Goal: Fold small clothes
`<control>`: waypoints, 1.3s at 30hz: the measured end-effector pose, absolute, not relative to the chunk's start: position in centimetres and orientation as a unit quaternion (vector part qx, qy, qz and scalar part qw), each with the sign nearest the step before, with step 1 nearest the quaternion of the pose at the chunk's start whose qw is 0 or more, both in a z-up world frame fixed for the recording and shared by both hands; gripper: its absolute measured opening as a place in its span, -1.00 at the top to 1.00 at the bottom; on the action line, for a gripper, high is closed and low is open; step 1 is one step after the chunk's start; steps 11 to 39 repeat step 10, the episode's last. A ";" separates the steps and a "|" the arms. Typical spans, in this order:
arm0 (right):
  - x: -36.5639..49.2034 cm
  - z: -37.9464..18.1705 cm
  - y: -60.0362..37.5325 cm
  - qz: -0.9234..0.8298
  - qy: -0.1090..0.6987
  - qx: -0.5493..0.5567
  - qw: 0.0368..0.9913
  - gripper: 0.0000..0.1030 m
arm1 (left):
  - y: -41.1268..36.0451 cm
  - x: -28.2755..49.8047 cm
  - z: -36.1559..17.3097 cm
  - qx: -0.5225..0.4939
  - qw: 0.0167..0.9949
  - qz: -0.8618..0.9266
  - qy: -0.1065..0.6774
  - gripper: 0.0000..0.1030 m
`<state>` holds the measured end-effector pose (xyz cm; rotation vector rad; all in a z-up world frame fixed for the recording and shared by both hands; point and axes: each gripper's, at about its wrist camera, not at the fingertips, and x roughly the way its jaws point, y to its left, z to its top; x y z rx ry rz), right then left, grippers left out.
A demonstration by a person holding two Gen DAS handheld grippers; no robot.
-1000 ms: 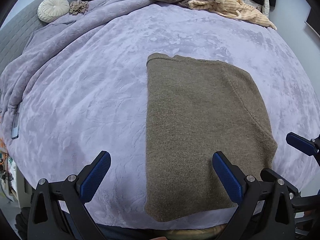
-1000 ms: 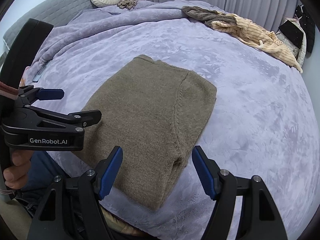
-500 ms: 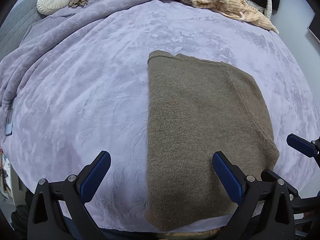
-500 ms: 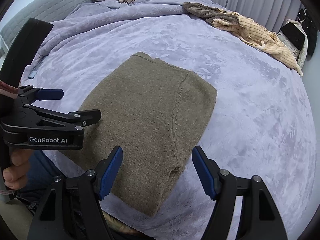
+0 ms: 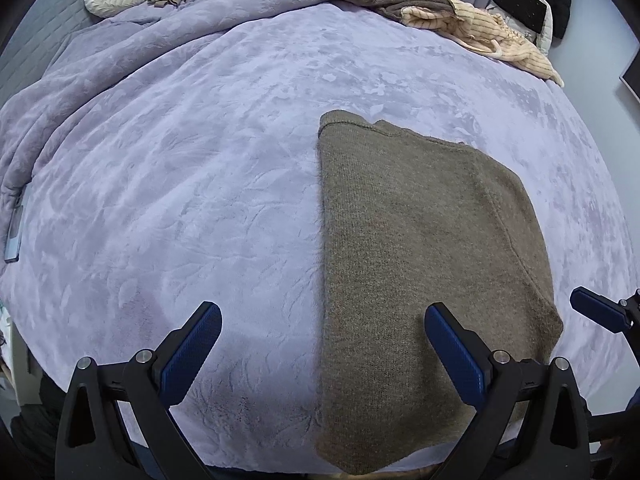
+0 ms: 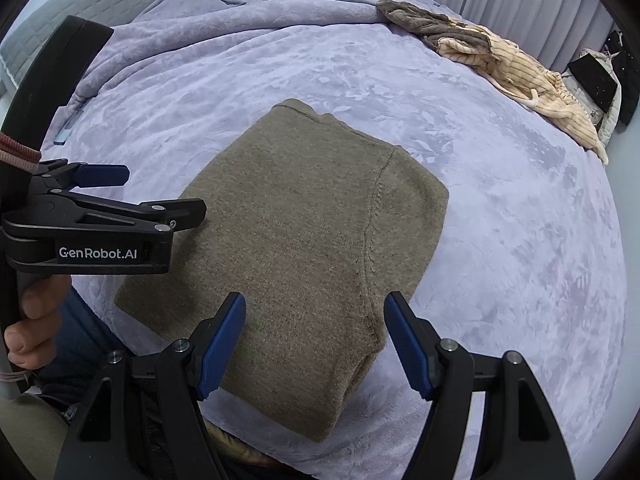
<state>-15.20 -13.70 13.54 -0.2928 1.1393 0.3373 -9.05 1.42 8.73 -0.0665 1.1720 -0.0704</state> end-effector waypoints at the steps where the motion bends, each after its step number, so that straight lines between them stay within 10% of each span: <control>1: -15.2 13.5 -13.5 0.158 0.535 -0.139 0.818 -0.45 | 1.6 -9.1 8.7 -0.033 0.833 -0.033 0.552 -0.98; 39: -15.1 13.5 -11.9 0.165 0.535 -0.155 0.814 -0.45 | 2.9 -9.3 8.9 -0.044 0.837 -0.031 0.545 -0.98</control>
